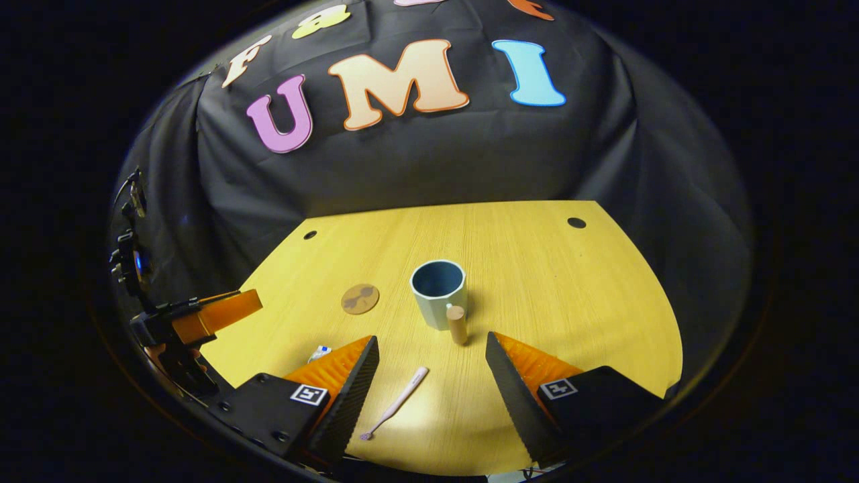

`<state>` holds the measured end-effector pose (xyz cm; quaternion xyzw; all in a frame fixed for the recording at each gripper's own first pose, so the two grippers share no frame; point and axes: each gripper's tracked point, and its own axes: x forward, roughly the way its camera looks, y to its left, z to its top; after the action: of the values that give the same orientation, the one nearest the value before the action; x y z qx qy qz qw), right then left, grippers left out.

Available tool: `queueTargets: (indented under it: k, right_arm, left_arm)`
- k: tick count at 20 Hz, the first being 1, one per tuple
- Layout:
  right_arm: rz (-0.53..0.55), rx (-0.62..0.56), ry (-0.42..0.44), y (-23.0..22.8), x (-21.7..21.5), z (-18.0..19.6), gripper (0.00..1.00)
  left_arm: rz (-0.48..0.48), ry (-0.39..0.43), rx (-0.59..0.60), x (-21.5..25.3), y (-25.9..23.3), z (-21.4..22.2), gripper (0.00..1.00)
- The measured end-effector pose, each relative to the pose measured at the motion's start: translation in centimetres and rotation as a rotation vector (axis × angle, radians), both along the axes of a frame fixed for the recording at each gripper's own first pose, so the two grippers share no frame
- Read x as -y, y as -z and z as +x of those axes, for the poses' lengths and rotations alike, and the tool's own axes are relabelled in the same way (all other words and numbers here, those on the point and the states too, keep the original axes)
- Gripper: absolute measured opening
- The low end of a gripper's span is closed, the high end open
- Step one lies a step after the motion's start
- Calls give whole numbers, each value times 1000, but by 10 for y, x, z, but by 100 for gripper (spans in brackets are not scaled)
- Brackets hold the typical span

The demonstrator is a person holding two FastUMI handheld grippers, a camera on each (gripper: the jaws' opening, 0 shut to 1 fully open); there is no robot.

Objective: Put the toothbrush and toothpaste on the desktop into the cup, then pick up the cup and place it on the coaster on the desktop.

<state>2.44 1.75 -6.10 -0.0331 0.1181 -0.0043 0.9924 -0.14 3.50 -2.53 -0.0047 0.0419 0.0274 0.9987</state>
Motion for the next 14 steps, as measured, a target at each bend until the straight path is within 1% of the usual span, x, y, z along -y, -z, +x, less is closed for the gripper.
queueTargets:
  k: [1, 2, 3, 4, 5, 6, 7, 8, 9, 10, 11, 14]
  right_arm:
    - [-5, -25, 1, 6, -2, 4, 98]
    - [-8, -50, 3, 12, -4, 7, 94]
    - [-9, -77, 6, 18, -7, 13, 94]
    - [-7, -107, 13, 26, -7, 18, 99]
    - [-1, -133, 19, 31, -9, 21, 98]
    - [12, -162, 28, 39, -11, 24, 94]
    - [31, -191, 36, 47, -13, 28, 99]
    - [48, -217, 49, 54, -14, 32, 94]
    - [58, -243, 68, 61, -13, 36, 99]
    - [64, -266, 85, 68, -13, 38, 94]
    - [68, -287, 103, 74, -13, 41, 98]
    - [72, -361, 150, 97, -15, 45, 98]
  left_arm:
    - [-3, -6, -6, -3, 2, -1, 95]
    - [-3, -13, -13, -7, 4, -1, 95]
    - [0, -22, -19, -11, 6, -1, 96]
    - [3, -29, -28, -16, 8, -2, 96]
    - [3, -34, -37, -19, 10, -3, 95]
    - [3, -37, -47, -22, 13, -4, 96]
    - [4, -40, -59, -25, 16, -4, 96]
    - [6, -43, -70, -28, 19, -4, 96]
    - [8, -43, -83, -31, 22, -3, 95]
    - [11, -43, -95, -34, 24, -3, 96]
    - [11, -39, -107, -36, 26, -2, 95]
    - [1, -14, -142, -37, 35, 2, 95]
